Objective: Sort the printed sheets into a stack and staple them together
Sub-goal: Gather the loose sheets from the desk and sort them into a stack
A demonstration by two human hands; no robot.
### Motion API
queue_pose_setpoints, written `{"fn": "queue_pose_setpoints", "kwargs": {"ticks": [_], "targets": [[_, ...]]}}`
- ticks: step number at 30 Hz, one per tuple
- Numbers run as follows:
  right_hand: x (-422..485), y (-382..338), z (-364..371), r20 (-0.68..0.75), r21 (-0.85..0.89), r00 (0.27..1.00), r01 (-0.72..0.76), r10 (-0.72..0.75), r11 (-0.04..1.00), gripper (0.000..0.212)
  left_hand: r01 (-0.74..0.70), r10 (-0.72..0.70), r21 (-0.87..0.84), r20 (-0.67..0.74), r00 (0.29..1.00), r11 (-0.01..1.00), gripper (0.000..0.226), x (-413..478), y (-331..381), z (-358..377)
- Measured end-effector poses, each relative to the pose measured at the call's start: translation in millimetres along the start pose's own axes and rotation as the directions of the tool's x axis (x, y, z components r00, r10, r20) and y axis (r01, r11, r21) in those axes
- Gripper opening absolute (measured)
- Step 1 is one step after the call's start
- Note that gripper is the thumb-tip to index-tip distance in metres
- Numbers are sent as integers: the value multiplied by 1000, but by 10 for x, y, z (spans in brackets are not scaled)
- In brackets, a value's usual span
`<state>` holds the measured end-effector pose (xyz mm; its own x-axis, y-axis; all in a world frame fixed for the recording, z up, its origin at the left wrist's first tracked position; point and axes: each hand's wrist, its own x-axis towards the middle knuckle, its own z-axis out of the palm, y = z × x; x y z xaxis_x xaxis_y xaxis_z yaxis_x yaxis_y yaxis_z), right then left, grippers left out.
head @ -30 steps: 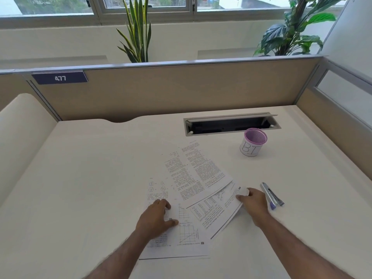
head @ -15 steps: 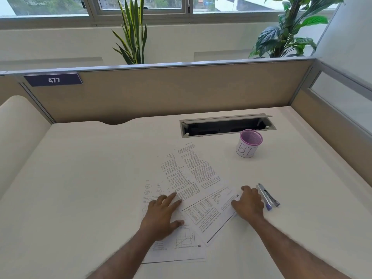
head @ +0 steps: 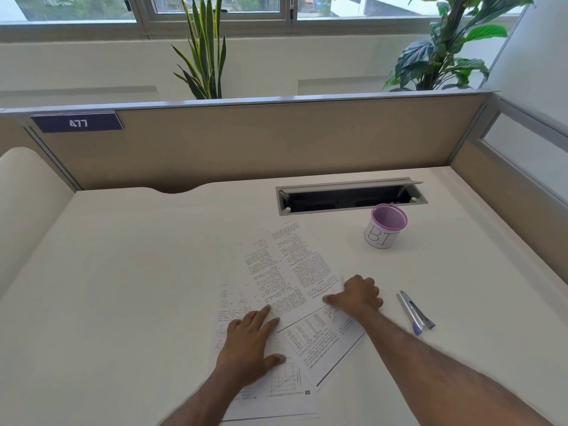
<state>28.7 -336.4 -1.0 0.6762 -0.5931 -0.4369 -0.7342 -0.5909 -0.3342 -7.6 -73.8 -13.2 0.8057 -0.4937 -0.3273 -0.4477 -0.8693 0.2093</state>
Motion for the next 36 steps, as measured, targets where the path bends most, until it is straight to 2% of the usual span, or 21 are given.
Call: {"fn": "queue_pose_setpoints", "kwargs": {"ticks": [4, 8, 12, 16, 18, 20, 22, 23, 25, 27, 28, 29, 30, 31, 32, 34, 36], "targets": [[-11, -2, 14, -39, 189, 997, 74, -68, 979, 63, -1, 1, 1, 12, 1000, 1000, 81, -4, 5, -16], [-22, 1, 47, -3, 385, 995, 93, -99, 918, 54, 5, -4, -10, 18, 1000, 1000, 81, -1, 11, -34], [-72, -66, 7, -9, 562, 993, 102, -117, 821, 21, 4, -4, -22, 22, 1000, 1000, 83, 7, 11, -25], [-151, -115, -117, 6, 680, 990, 100, -143, 726, 15, -7, 7, -18, 33, 999, 1000, 88, -15, 13, -67], [-237, -129, -248, -38, 653, 978, 181, -207, 736, 17, -35, 35, -25, -18, 999, 999, 87, -19, 31, -154], [-368, -170, -468, -112, 514, 938, 337, -327, 789, 18, -95, 77, -74, -215, 974, 993, 82, 2, 47, -327], [-516, -275, -734, -96, 303, 862, 501, -497, 810, 23, -205, 142, -92, -459, 877, 974, 76, 59, 61, -616], [-609, -351, -867, -33, 213, 814, 572, -579, 792, 29, -247, 167, -86, -523, 836, 965, 76, 97, 72, -806], [-775, -519, -1096, 130, 140, 726, 661, -676, 737, 41, -289, 219, -53, -524, 823, 956, 86, 148, 95, -1247], [-894, -690, -1276, 231, 125, 645, 723, -728, 680, 50, -265, 237, -5, -432, 870, 964, 93, 187, 93, -1611], [-922, -770, -1341, 248, 138, 612, 745, -751, 652, 53, -253, 229, -12, -378, 897, 967, 87, 205, 64, -1727], [-934, -839, -1391, 244, 170, 589, 756, -770, 632, 54, -243, 204, -94, -307, 930, 965, 73, 213, 17, -1790], [-920, -892, -1417, 230, 205, 579, 757, -782, 621, 54, -237, 178, -246, -241, 954, 940, 51, 204, -14, -1818], [-897, -933, -1431, 217, 238, 578, 750, -787, 617, 53, -219, 147, -409, -199, 969, 886, 28, 195, -58, -1792], [-866, -958, -1431, 207, 269, 582, 739, -787, 617, 50, -206, 122, -527, -190, 974, 825, 14, 179, -105, -1736], [-762, -948, -1395, 162, 335, 597, 716, -786, 613, 41, -184, 45, -646, -225, 973, 741, 23, 124, -197, -1596], [-597, -837, -1312, 0, 391, 658, 693, -753, 606, 26, -148, -45, -750, -231, 972, 645, 23, 73, -297, -1449]]}}
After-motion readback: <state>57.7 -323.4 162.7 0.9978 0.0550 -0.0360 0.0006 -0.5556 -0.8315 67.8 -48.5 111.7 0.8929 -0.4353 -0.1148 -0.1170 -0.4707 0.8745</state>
